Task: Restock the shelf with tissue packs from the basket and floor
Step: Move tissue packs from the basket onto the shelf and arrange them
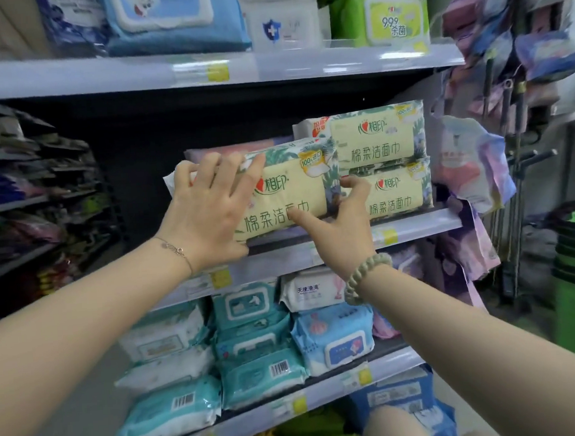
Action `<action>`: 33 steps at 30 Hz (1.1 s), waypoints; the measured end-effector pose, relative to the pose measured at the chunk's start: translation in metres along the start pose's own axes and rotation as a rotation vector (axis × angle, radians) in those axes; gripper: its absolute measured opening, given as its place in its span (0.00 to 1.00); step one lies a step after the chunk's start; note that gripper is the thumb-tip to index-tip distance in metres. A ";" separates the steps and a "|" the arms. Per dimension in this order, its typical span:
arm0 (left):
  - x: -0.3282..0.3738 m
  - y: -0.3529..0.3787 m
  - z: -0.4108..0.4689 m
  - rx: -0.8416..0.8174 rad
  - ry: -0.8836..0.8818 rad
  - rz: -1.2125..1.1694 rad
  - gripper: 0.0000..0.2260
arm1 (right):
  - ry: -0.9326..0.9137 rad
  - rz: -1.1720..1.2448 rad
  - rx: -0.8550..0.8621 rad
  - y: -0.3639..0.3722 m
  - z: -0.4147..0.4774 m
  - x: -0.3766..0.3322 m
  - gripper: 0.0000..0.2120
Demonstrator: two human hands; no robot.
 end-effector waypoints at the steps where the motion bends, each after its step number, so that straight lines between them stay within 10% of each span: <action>1: -0.008 -0.001 -0.003 0.013 -0.007 -0.008 0.52 | -0.024 -0.030 -0.002 0.006 0.001 -0.005 0.33; 13: -0.058 0.021 0.020 -0.137 -0.085 -0.094 0.43 | -0.140 -0.303 -0.099 0.048 0.038 -0.033 0.21; 22: -0.059 0.064 0.058 -0.256 -0.056 -0.151 0.42 | -0.214 -0.827 -0.100 0.048 0.058 -0.017 0.28; 33: -0.061 0.092 0.077 -0.291 -0.033 -0.146 0.37 | -0.267 -0.912 -0.223 0.059 0.071 0.002 0.33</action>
Point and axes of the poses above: each hand's wrist, its own z-axis towards the middle knuckle, its own y-axis out of the palm, x = y × z, the point moved 5 cm from there along z, towards the middle knuckle, and after that the axes turned 11 degrees about -x, right-handed, at the moved point
